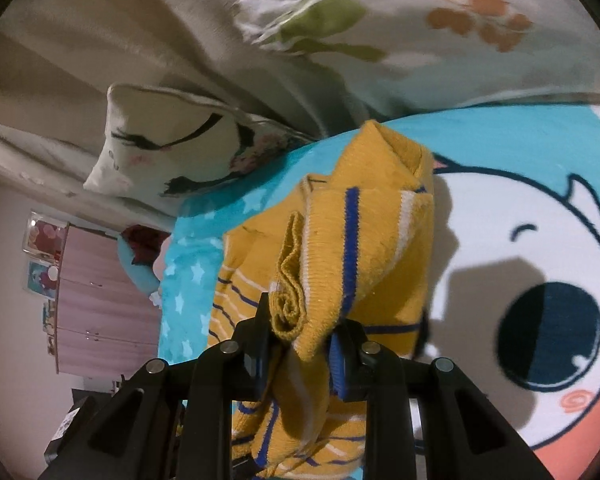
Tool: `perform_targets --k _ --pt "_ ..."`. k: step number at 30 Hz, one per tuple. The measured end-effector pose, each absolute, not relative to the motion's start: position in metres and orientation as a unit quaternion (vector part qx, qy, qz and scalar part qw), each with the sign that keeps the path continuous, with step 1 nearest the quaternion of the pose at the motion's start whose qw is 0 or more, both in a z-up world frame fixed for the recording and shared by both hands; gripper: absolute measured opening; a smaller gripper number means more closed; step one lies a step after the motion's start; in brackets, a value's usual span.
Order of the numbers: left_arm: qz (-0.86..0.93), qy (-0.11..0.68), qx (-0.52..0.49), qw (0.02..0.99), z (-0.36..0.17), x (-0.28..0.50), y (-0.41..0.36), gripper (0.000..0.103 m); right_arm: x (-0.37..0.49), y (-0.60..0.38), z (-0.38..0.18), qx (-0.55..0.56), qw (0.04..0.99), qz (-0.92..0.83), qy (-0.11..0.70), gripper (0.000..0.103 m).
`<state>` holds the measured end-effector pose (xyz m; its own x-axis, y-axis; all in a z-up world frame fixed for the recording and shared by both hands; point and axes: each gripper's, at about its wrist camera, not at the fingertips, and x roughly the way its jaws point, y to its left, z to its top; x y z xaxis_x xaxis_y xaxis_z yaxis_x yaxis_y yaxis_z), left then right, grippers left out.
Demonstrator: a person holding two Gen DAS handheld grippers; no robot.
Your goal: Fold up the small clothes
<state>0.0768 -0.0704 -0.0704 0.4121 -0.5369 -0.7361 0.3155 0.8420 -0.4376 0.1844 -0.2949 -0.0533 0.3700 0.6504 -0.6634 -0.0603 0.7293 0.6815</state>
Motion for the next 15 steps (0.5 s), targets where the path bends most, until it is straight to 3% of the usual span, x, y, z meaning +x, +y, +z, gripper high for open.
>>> perform_targets --k 15 --pt "-0.232 0.478 -0.172 0.830 -0.086 0.091 0.018 0.013 0.215 -0.191 -0.050 0.249 0.775 0.229 0.534 0.027"
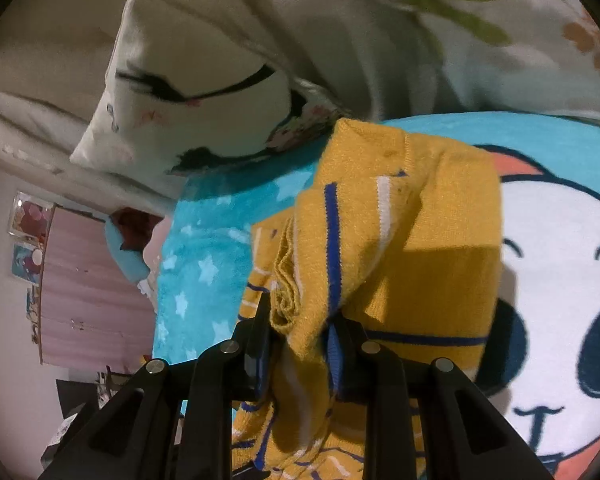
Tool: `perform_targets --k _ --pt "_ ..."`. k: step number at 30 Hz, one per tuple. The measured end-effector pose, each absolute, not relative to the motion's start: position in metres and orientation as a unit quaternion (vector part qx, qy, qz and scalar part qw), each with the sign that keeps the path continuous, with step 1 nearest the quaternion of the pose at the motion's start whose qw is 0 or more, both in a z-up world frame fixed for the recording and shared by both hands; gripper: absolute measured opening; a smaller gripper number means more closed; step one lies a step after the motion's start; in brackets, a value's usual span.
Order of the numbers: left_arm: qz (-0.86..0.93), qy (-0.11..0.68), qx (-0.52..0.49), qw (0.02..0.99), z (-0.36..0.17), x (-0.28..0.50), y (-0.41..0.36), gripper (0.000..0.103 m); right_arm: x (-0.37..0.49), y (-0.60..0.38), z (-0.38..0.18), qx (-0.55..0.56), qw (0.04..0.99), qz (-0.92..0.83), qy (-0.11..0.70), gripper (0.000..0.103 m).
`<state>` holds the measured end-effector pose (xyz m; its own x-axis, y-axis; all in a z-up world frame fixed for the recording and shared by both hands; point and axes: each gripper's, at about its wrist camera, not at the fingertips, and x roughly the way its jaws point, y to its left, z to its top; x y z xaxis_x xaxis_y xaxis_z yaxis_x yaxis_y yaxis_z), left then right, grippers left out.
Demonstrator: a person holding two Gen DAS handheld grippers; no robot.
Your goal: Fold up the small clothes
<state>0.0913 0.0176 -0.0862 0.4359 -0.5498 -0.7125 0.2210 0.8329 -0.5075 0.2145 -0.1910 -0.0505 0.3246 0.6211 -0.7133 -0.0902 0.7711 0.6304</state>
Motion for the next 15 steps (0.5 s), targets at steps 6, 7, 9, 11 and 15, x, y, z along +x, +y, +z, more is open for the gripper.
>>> perform_targets --k 6,7,9,11,15 --pt "-0.209 0.482 -0.198 0.828 -0.094 0.093 0.052 0.008 0.221 -0.161 -0.059 0.234 0.774 0.221 0.545 0.027" --pt "-0.206 0.483 -0.205 0.826 -0.096 0.093 0.058 0.007 0.222 -0.158 -0.060 0.234 0.774 0.219 0.547 0.027" --pt "-0.201 0.484 -0.213 0.824 -0.100 0.092 0.066 0.007 0.224 -0.151 -0.062 0.233 0.773 0.216 0.549 0.027" --pt "-0.199 0.486 -0.221 0.822 -0.103 0.092 0.073 0.007 0.225 -0.145 -0.064 0.232 0.773 0.212 0.552 0.026" --pt "-0.193 0.486 -0.236 0.819 -0.108 0.091 0.086 0.007 0.229 -0.128 -0.067 0.224 0.773 0.203 0.558 0.026"
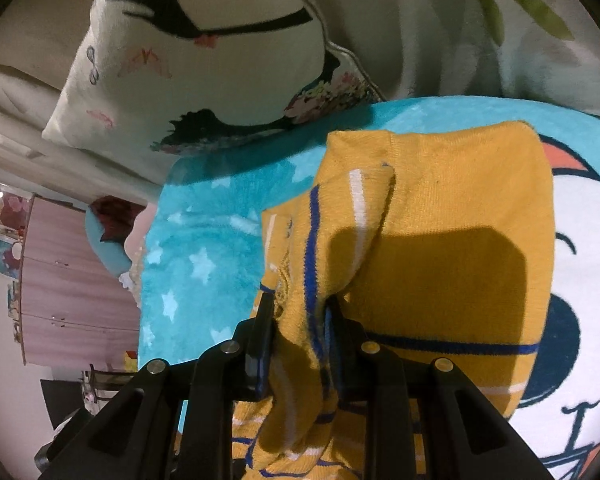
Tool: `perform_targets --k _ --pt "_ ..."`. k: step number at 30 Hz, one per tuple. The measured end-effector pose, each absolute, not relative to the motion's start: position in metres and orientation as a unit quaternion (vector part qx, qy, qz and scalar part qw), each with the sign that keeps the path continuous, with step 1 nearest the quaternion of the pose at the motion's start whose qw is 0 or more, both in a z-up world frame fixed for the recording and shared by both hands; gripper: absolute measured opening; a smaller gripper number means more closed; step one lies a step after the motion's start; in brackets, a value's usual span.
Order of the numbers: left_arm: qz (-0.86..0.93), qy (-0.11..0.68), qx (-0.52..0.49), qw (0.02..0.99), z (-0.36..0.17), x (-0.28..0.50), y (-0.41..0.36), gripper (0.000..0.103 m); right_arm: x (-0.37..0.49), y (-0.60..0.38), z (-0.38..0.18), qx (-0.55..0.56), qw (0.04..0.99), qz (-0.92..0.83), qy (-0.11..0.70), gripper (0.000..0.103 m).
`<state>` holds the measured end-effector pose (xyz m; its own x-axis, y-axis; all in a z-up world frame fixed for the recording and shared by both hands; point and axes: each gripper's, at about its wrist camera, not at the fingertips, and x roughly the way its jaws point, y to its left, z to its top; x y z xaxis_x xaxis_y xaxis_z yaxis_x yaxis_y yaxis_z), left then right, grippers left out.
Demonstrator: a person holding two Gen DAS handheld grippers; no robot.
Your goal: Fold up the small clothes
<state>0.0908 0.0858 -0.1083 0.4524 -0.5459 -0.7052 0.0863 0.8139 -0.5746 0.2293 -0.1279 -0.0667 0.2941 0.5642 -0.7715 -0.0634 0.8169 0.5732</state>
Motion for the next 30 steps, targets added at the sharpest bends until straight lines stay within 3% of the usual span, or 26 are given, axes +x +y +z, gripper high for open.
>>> perform_targets --k 16,21,27,30 --pt "-0.142 0.490 -0.282 0.812 -0.130 0.094 0.143 0.007 0.258 -0.066 -0.087 0.169 0.774 0.181 0.583 0.014" --pt "-0.120 0.496 -0.295 0.808 -0.132 0.095 0.159 0.007 0.258 -0.056 -0.091 0.161 0.768 0.193 0.590 0.018" --pt "-0.107 0.490 -0.296 0.813 -0.130 0.092 0.168 0.007 0.255 -0.070 -0.088 0.246 0.741 0.236 0.578 0.020" --pt "-0.105 0.490 -0.286 0.817 -0.128 0.092 0.169 0.010 0.243 -0.082 -0.068 0.262 0.752 0.252 0.550 0.027"
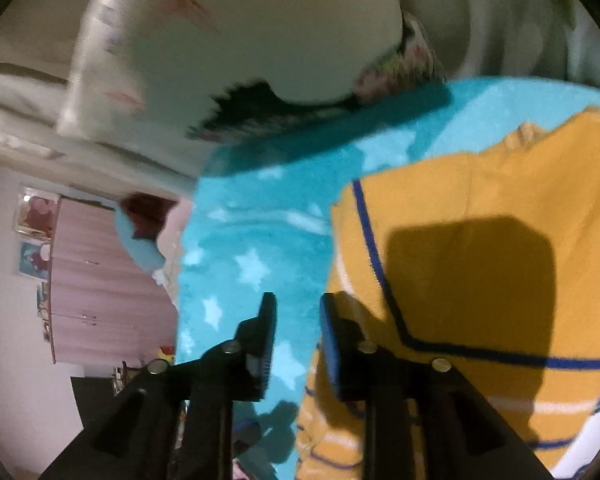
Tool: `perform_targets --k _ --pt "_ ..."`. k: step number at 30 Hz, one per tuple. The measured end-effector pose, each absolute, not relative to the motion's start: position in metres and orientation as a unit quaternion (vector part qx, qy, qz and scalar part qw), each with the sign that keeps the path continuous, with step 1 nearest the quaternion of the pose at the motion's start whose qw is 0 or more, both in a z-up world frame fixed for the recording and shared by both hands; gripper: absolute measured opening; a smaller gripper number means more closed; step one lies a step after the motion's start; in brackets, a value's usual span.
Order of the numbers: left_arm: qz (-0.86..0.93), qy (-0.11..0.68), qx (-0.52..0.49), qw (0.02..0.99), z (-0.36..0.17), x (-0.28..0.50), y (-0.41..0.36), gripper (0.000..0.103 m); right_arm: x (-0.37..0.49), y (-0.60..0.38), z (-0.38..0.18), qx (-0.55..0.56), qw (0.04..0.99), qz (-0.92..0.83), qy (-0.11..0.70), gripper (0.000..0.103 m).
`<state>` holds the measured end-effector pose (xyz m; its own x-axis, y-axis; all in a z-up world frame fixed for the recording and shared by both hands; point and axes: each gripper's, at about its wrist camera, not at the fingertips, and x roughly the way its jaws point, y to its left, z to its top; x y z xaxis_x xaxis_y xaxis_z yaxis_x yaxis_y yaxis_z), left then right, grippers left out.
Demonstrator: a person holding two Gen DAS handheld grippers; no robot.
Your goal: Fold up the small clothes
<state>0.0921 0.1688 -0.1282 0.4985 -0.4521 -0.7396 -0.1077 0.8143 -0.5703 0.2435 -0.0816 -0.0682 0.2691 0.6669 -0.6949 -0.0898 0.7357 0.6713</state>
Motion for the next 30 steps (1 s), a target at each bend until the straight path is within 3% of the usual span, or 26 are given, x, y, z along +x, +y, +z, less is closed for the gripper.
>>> perform_targets --k 7,18,22,25,28,29,30 --pt "-0.122 0.503 -0.266 0.813 -0.127 0.101 0.159 0.037 0.199 -0.106 -0.057 0.186 0.792 0.199 0.546 0.026" --pt "-0.224 0.547 -0.197 0.782 -0.109 0.212 0.098 0.044 0.104 -0.080 -0.058 0.089 0.815 0.256 0.512 0.026" --pt "-0.271 0.569 -0.177 0.756 -0.112 0.251 0.077 0.051 0.093 -0.062 -0.061 0.058 0.829 0.253 0.496 0.046" --pt "-0.293 0.589 -0.154 0.737 -0.120 0.272 0.061 0.057 0.095 -0.047 -0.072 0.037 0.830 0.248 0.498 0.049" --pt "-0.301 0.599 -0.119 0.732 -0.124 0.283 0.045 0.057 0.097 -0.034 -0.084 0.002 0.839 0.224 0.495 0.049" --pt "-0.303 0.598 -0.107 0.734 -0.122 0.285 0.041 0.051 0.098 -0.031 -0.088 -0.012 0.843 0.210 0.495 0.035" --pt "-0.307 0.595 -0.104 0.735 -0.120 0.287 0.039 0.024 0.099 -0.029 -0.091 -0.021 0.844 0.198 0.498 0.021"
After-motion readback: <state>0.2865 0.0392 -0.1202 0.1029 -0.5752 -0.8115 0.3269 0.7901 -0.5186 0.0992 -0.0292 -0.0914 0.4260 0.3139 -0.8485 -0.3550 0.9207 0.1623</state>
